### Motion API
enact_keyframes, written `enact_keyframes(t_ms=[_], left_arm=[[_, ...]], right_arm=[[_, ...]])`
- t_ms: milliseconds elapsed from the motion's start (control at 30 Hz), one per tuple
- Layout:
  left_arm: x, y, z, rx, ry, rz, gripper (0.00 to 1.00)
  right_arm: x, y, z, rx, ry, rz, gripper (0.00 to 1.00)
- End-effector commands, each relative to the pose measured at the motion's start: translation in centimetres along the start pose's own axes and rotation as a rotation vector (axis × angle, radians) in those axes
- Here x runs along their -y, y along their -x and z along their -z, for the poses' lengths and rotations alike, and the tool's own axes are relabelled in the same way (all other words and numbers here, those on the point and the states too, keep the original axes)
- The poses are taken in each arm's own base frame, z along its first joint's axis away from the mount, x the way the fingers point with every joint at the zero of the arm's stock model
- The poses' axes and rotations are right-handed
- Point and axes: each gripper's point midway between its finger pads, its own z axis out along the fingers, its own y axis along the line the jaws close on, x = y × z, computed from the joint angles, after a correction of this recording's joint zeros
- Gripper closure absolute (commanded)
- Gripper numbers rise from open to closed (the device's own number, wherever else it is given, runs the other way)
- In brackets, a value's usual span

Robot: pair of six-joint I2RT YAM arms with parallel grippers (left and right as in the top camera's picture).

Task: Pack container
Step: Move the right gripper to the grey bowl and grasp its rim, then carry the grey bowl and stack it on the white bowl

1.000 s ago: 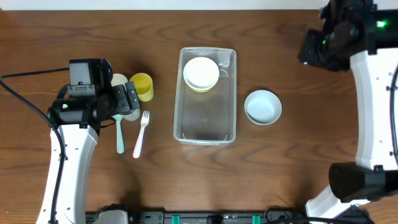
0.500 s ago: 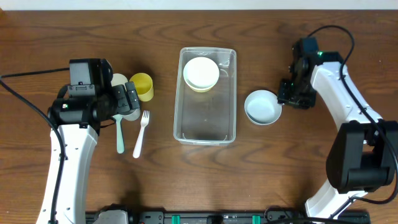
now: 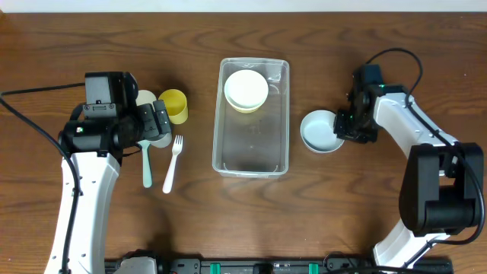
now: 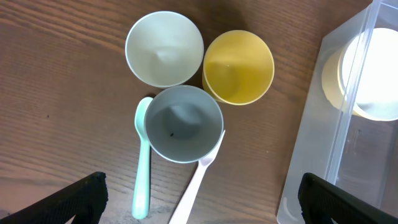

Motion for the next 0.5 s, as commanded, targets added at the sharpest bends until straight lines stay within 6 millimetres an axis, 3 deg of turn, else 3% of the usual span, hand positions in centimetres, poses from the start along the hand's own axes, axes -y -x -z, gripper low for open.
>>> enact_keyframes(t_ms=[0, 33, 133, 200, 267, 367, 467], left_arm=[[-0.3, 0.4, 0.3, 0.012, 0.012, -0.006, 0.02], [-0.3, 0.4, 0.3, 0.012, 0.012, -0.006, 0.02], [-0.3, 0.4, 0.3, 0.012, 0.012, -0.006, 0.02], [-0.3, 0.4, 0.3, 0.012, 0.012, -0.006, 0.02], [-0.3, 0.4, 0.3, 0.012, 0.012, -0.006, 0.02], [-0.3, 0.4, 0.3, 0.012, 0.012, -0.006, 0.02], [-0.3, 0.4, 0.3, 0.012, 0.012, -0.006, 0.02]], right_arm=[[-1.0, 0.0, 0.0, 0.009, 0.032, 0.019, 0.89], [-1.0, 0.2, 0.0, 0.016, 0.033, 0.020, 0.99], [-1.3, 1.2, 0.7, 0.047, 0.038, 0.022, 0.99], [-1.9, 2.5, 2.4, 0.085, 0.051, 0.027, 0.99], [-3.2, 3.9, 5.3, 0.136, 0.083, 0.041, 0.98], [-6.6, 5.9, 12.2, 0.247, 0.164, 0.093, 0.99], [-10.2, 6.3, 18.2, 0.327, 0.218, 0.165, 0.99]])
